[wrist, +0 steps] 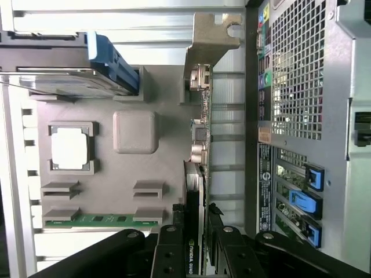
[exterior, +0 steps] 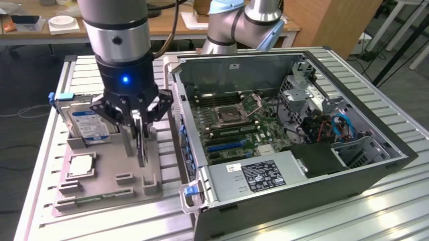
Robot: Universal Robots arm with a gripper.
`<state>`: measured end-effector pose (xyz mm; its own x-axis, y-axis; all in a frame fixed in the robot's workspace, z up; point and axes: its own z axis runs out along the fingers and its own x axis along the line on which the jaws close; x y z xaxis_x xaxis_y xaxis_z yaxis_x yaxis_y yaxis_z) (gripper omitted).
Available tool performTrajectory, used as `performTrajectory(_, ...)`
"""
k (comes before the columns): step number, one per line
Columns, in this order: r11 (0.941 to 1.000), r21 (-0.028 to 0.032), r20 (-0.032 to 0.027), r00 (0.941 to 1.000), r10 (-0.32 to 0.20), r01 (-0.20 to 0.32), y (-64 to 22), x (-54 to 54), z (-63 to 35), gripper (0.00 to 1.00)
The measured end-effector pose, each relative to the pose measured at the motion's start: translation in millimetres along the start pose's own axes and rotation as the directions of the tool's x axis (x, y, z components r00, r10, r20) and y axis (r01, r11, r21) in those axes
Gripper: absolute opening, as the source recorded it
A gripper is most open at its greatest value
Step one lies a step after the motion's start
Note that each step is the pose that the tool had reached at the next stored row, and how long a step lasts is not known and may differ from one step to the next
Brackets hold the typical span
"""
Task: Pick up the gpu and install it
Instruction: 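Pick up the gpu and move the gpu toward the slot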
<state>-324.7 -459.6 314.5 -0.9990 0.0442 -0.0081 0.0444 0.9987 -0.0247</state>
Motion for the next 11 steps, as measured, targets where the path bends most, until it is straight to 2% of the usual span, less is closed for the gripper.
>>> performTrajectory(11,1.0,-0.0012,-0.0063,1.0,0.0,0.0,-0.7,-0.2,-25.9,0.26)
